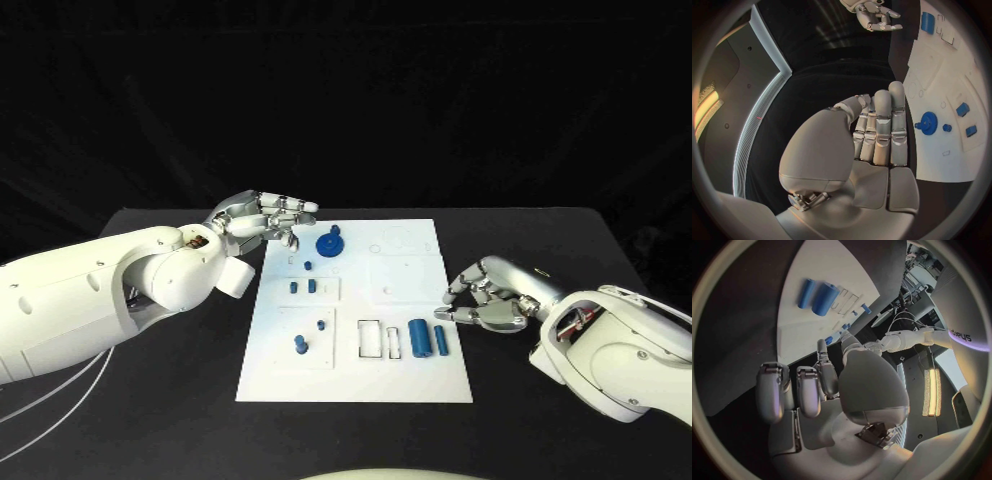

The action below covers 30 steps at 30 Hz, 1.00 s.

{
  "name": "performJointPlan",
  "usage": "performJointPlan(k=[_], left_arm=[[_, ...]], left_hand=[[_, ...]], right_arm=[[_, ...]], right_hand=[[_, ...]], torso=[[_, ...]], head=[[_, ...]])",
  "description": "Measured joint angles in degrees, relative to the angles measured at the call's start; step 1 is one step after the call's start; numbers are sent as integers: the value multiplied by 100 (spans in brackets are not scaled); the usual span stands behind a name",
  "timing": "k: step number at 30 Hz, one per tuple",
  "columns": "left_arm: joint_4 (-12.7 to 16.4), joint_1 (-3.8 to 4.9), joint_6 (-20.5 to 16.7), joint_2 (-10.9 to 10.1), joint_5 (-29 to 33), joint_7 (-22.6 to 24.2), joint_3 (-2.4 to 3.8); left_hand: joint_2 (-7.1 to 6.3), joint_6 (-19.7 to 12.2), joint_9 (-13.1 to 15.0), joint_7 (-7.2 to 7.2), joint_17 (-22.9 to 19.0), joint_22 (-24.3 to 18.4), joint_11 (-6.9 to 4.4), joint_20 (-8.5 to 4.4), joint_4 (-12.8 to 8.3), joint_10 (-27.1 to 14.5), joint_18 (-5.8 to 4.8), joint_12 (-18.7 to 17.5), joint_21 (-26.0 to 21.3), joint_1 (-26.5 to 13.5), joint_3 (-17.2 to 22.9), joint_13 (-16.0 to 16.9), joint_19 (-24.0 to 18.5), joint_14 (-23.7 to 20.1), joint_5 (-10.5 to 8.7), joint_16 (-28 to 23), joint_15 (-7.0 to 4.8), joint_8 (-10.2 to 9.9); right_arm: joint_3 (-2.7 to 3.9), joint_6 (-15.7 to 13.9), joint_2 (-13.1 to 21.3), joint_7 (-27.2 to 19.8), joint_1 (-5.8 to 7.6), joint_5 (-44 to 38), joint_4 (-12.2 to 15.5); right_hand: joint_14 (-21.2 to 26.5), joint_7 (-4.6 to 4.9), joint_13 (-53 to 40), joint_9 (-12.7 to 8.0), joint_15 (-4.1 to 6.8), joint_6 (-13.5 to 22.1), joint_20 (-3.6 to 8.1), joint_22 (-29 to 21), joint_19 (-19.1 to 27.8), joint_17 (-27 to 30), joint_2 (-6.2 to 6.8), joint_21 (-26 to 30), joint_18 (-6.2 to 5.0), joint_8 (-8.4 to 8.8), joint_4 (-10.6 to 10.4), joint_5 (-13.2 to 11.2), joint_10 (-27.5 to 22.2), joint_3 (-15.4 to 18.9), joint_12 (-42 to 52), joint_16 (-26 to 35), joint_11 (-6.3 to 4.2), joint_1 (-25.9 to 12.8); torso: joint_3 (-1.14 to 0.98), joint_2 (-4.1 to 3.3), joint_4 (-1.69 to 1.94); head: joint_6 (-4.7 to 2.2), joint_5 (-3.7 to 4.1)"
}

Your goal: Assemble the parts on the task board

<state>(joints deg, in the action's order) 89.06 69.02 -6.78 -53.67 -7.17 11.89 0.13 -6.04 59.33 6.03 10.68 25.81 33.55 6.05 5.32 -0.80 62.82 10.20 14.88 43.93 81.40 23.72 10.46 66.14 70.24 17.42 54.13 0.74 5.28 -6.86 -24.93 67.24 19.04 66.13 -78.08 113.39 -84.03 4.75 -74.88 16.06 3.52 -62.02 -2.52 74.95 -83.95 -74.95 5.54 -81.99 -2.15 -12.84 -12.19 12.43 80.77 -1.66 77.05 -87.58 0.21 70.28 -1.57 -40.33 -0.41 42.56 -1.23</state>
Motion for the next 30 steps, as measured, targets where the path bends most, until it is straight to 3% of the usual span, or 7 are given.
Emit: performJointPlan(k=[6, 10, 24, 30], left_arm=[[-16, 0, -2, 11, 2, 8, -14], [-20, 0, -4, 11, 2, 12, -16], [-27, -2, -5, -11, 3, 17, -23], [-30, -2, -4, -15, 3, 17, -24]], left_hand=[[0, 0, 0, 0, -7, 0, 0, 0, -12, 0, 0, 0, 0, 0, 12, 0, 0, 0, 0, 0, 0, 0], [0, 0, 0, 0, -7, 0, 0, 0, -16, 0, 0, 0, 0, 0, 16, 0, 0, 0, 0, 0, 0, 0], [0, 0, 0, 0, -6, 0, 0, 0, -16, 0, 0, 0, 0, 0, 16, 0, 0, -1, 0, 0, 1, 0], [0, 0, 0, 0, -6, 0, 0, 0, -16, 0, -1, 0, 0, 0, 16, 0, 0, -1, 0, 0, 1, 0]], right_arm=[[-34, -5, -91, 326, -199, -49, 2], [-39, -14, -238, 541, -302, -154, -23], [-44, -47, -654, 977, -469, -522, -187], [-44, -34, -768, 1105, -476, -601, -283]], right_hand=[[0, 14, -8, 138, 0, 83, -1, 0, 1, 0, -25, -39, 0, -22, -89, 24, 21, 174, 33, -26, 21, 1], [0, -2, -8, 223, 0, 106, -1, -1, 1, 1, -43, -39, 0, -22, -164, 125, 21, 300, 33, -26, 21, -16], [0, -3, -7, 356, -1, 145, -2, -2, 2, 1, -42, -39, 0, -45, -249, 309, 21, 474, 32, -26, 21, -16], [0, 16, -6, 449, -1, 165, -3, -2, 2, 2, -124, -32, 0, -44, -355, 477, -18, 594, -51, -26, 26, -38]], torso=[[14, 27, -20], [21, 34, -14], [25, 35, -20], [26, 35, -26]], head=[[30, 29], [65, 28], [143, -56], [146, -54]])
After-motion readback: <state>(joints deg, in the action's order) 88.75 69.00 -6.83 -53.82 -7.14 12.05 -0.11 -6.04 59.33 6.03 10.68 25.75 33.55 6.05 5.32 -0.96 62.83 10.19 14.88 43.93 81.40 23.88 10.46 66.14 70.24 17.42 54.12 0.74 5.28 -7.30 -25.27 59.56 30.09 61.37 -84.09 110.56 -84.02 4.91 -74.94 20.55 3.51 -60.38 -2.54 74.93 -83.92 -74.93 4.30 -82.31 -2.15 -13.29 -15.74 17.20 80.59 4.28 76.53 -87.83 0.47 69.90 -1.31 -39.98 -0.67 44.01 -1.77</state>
